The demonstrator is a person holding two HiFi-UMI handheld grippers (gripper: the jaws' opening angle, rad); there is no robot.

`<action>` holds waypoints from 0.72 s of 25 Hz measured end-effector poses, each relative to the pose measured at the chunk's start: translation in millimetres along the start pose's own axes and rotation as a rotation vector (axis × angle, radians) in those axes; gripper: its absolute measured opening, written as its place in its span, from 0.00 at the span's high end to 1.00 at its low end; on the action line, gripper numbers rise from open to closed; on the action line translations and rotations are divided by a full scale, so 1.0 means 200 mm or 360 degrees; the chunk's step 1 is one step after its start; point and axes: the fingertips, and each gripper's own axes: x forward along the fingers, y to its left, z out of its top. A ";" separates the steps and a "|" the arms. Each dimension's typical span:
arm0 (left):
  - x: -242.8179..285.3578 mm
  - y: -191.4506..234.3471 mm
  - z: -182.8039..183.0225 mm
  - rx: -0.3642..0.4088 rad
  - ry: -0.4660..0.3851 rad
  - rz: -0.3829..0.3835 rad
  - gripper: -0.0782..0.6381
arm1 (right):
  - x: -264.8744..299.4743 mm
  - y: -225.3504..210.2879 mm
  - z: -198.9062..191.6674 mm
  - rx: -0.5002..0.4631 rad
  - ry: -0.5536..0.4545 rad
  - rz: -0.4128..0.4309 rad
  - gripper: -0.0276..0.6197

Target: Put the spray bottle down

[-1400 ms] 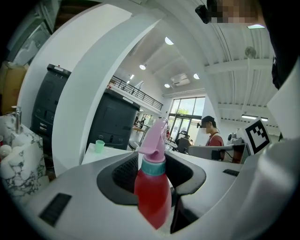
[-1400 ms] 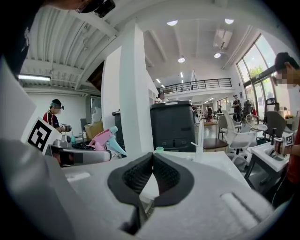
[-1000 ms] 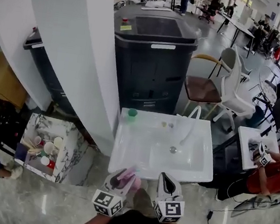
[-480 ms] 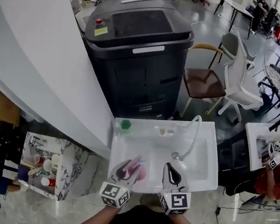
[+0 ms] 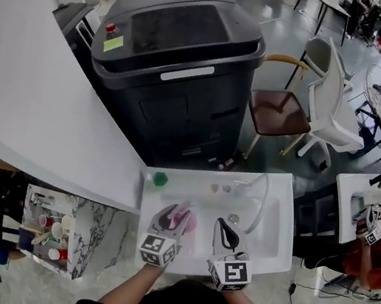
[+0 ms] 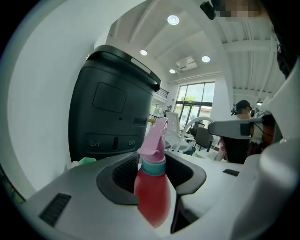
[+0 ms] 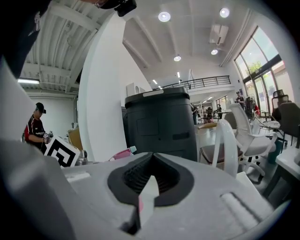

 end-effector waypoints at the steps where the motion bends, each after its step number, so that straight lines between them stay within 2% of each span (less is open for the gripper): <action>1: 0.05 0.02 0.00 -0.0001 0.0013 0.0001 0.64 | 0.04 -0.03 0.00 0.0013 0.0005 -0.0004 0.96; 5: 0.23 0.09 -0.03 0.0013 0.0037 0.0005 0.64 | 0.19 -0.10 -0.02 0.0024 0.0015 0.0004 0.96; 9: 0.42 0.15 -0.03 0.0054 0.0002 0.0015 0.64 | 0.30 -0.12 -0.02 -0.0094 0.0022 0.0077 0.96; 13: 0.57 0.21 -0.06 0.0088 -0.0006 0.0010 0.64 | 0.39 -0.12 -0.05 -0.0052 0.0044 0.0127 0.96; 18: 0.70 0.26 -0.07 0.0158 -0.0062 -0.0009 0.64 | 0.43 -0.11 -0.08 -0.0070 0.0099 0.0133 0.96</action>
